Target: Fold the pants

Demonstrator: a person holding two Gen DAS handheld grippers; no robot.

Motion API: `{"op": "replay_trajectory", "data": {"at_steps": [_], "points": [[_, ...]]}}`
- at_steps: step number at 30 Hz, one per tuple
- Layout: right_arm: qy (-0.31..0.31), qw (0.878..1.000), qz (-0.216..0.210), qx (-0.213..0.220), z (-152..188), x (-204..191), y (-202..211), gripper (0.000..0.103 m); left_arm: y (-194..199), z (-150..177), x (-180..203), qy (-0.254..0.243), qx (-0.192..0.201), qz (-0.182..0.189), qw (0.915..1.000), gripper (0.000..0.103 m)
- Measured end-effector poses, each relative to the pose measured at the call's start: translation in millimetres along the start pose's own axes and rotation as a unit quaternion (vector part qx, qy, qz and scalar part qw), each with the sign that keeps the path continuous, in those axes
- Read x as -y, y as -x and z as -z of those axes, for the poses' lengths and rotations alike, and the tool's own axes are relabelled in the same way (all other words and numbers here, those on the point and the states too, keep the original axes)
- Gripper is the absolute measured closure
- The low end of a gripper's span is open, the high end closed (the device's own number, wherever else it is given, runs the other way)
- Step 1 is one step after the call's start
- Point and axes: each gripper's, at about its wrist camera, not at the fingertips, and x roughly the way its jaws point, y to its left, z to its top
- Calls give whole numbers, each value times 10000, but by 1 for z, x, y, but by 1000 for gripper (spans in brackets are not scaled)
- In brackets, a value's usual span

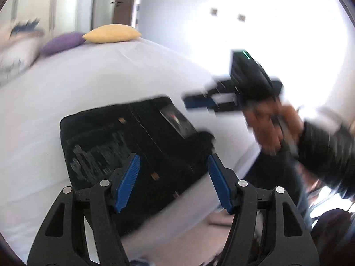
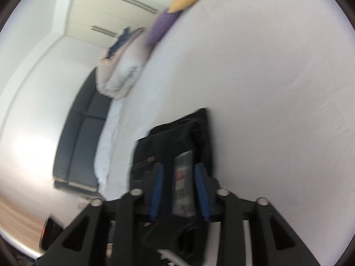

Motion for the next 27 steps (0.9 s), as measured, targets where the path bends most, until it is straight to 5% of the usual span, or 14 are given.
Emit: {"op": "replay_trajectory", "data": {"at_steps": [5, 7, 9, 14, 27], "points": [[140, 9982, -38, -587, 16, -16, -40, 80, -41, -32, -101, 1086, -452, 497, 9918, 47], [33, 9968, 226, -773, 21, -4, -54, 80, -58, -29, -124, 1225, -760, 276, 9892, 58], [16, 9955, 474, -820, 26, 5, -58, 102, -71, -14, -139, 1224, -1109, -79, 9862, 71], [-52, 9974, 312, -641, 44, 14, -43, 103, -63, 8, -136, 1027, -1053, -256, 9888, 71], [98, 9973, 687, -259, 77, 1, -14, 101, -66, 10, -128, 932, -950, -444, 9901, 71]]}}
